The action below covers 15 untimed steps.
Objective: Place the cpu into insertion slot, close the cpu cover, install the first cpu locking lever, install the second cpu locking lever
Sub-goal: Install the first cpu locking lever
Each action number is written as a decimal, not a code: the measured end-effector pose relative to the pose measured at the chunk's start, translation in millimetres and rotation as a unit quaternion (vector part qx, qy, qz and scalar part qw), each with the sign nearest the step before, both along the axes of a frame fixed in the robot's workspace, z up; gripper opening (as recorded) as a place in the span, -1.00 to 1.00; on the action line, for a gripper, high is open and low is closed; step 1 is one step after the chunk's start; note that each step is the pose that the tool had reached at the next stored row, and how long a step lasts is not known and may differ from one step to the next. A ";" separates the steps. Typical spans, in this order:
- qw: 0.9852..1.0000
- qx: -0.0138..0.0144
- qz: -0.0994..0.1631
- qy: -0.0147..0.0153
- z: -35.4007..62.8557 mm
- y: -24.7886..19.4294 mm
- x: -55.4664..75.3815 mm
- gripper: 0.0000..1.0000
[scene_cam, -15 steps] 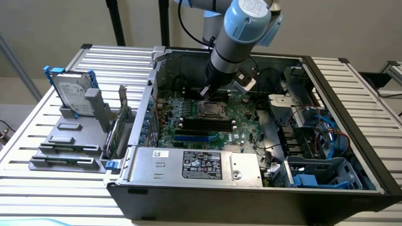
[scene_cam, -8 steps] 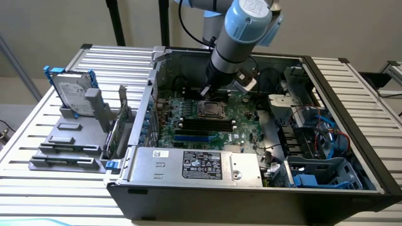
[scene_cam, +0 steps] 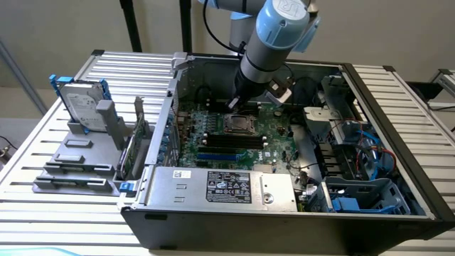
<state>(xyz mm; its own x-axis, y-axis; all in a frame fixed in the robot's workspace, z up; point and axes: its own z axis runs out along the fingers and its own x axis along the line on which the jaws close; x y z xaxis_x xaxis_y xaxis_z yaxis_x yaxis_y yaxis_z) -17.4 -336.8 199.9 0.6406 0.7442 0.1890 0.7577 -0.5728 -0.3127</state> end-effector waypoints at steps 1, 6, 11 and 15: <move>1.000 0.000 0.000 0.000 0.0 0.1 0.2 -0.79; 1.000 0.000 0.000 0.000 0.0 1.4 1.0 -0.79; 1.000 0.000 0.000 0.000 0.0 2.4 2.0 -0.79; 1.000 0.000 0.000 0.000 -0.1 2.5 3.1 -0.79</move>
